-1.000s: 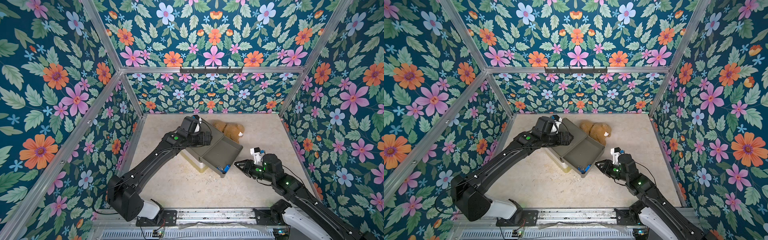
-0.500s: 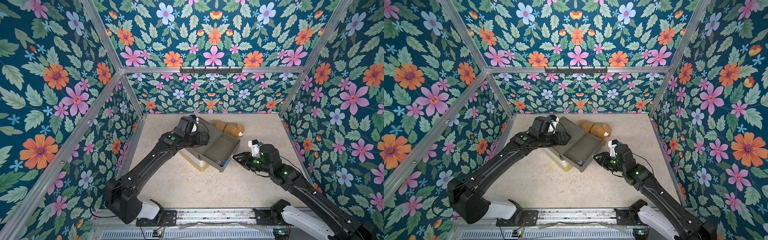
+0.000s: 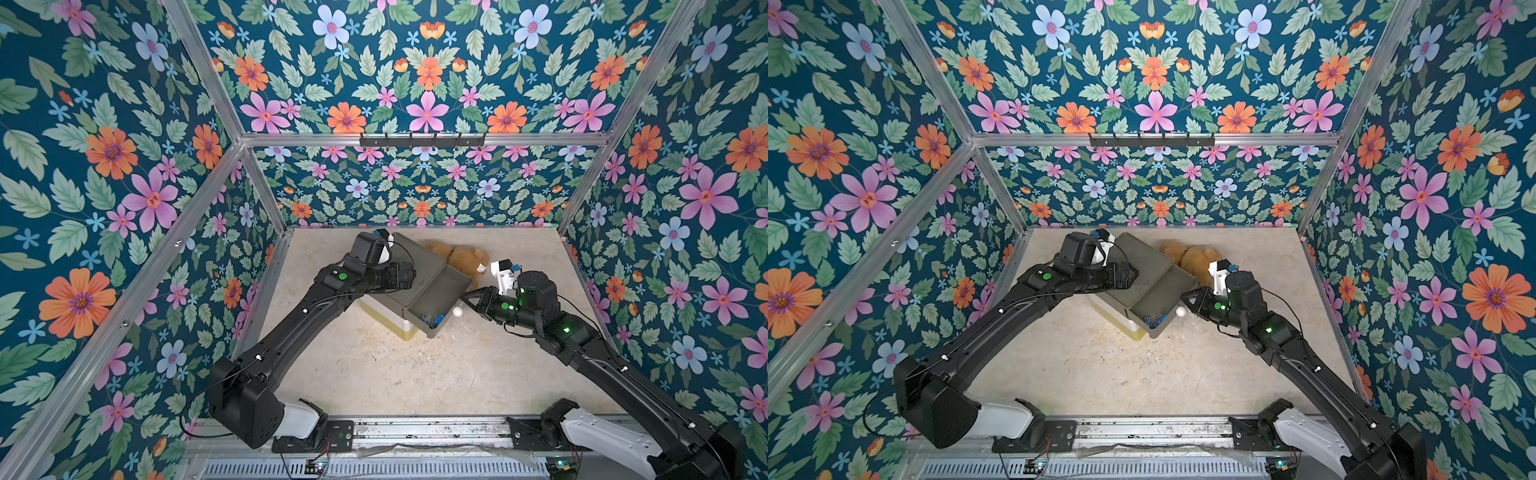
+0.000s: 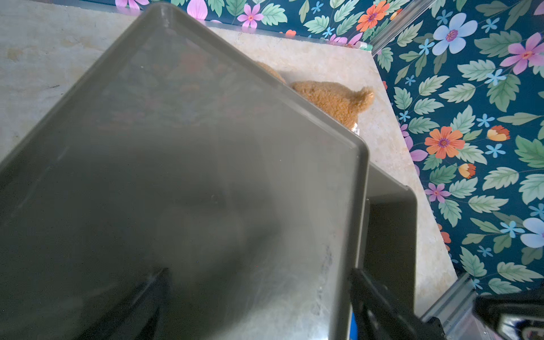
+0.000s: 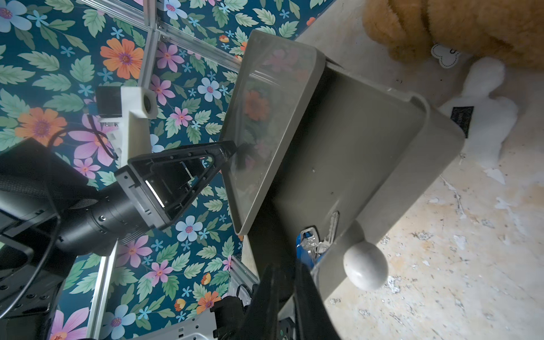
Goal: Take the keys out of the drawer
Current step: Open the drawer in the storage box.
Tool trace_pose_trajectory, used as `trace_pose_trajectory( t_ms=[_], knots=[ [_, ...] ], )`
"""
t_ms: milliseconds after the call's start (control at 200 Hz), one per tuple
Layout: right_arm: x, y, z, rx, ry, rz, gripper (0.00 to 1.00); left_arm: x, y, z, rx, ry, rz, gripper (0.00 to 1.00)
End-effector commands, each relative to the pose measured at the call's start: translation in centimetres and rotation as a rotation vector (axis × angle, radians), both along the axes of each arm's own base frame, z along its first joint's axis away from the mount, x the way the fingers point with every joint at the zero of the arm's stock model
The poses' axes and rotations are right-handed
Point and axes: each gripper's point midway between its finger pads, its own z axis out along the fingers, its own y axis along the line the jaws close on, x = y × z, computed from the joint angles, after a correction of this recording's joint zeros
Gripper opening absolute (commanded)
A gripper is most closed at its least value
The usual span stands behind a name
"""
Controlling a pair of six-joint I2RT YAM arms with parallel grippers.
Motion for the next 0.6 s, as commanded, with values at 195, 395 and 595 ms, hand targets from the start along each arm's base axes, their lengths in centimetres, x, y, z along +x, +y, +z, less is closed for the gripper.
trace_pose_trajectory(
  t_ms=[195,395,595],
  knots=[
    [-1.1,-1.3,-1.7,-0.043,0.012,-0.024,0.48,-0.4,-0.1,-0.6,-0.004,0.017,-0.016,0.99],
    [-1.2,-1.3,-3.3,-0.033,0.044,-0.018,0.48,-0.3,-0.3,-1.0,-0.008,0.029,-0.018,0.99],
    [-0.8,-0.7,-4.2,0.004,0.064,0.006,0.49,-0.4,-0.2,-1.6,-0.009,0.04,-0.012,0.99]
  ],
)
